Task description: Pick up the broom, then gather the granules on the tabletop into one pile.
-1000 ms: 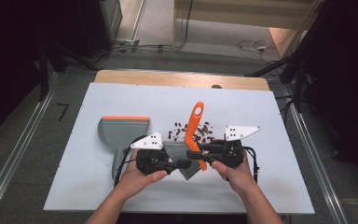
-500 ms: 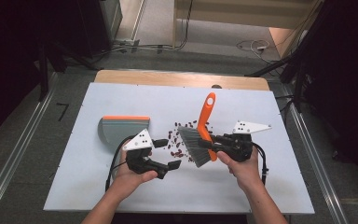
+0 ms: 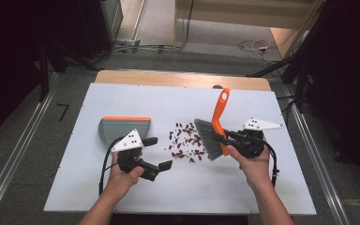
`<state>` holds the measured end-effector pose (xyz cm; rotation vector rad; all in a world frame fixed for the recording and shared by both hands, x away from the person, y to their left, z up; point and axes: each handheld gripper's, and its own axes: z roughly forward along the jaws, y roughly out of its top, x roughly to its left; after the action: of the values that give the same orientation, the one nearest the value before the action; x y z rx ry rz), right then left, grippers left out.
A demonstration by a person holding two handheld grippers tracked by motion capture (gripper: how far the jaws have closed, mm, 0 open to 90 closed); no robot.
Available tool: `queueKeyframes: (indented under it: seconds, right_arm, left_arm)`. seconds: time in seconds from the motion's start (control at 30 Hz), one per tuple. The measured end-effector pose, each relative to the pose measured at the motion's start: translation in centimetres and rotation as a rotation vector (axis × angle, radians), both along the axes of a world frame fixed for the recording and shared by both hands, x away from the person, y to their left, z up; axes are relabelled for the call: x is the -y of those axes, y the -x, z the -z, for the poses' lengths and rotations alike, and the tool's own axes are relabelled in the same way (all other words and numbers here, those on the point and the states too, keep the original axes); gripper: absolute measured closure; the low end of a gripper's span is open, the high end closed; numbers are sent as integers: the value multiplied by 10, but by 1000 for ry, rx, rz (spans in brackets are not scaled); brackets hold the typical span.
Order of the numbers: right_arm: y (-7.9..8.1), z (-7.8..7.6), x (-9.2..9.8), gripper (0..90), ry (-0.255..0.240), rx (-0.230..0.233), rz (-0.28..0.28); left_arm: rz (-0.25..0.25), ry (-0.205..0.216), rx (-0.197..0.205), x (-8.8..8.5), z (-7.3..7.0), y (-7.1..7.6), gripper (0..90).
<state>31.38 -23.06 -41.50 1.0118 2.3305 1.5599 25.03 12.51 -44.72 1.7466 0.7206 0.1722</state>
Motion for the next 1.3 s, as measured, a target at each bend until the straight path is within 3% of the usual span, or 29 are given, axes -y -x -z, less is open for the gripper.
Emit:
queueKeyframes:
  seconds: [0.47,0.77,0.8,0.97,1.07,1.3]
  right_arm:
    - [-8,-3,19,687,90,-21,157]
    - [-24,-5,20,687,248,-24,220]
    - [-31,-5,18,687,304,-17,244]
    - [-47,-4,15,687,369,-21,271]
    - [-59,-3,11,687,426,-20,280]
    - [-80,0,-11,687,578,-7,283]
  left_arm:
    - [-66,6,7,-23,-1,10,0]
    - [-93,1,16,-38,2,21,0]
    - [-95,2,21,-38,3,22,0]
    - [-112,3,35,-42,3,23,0]
    - [-127,-10,34,-48,6,21,0]
    - [-147,1,27,-56,8,19,1]
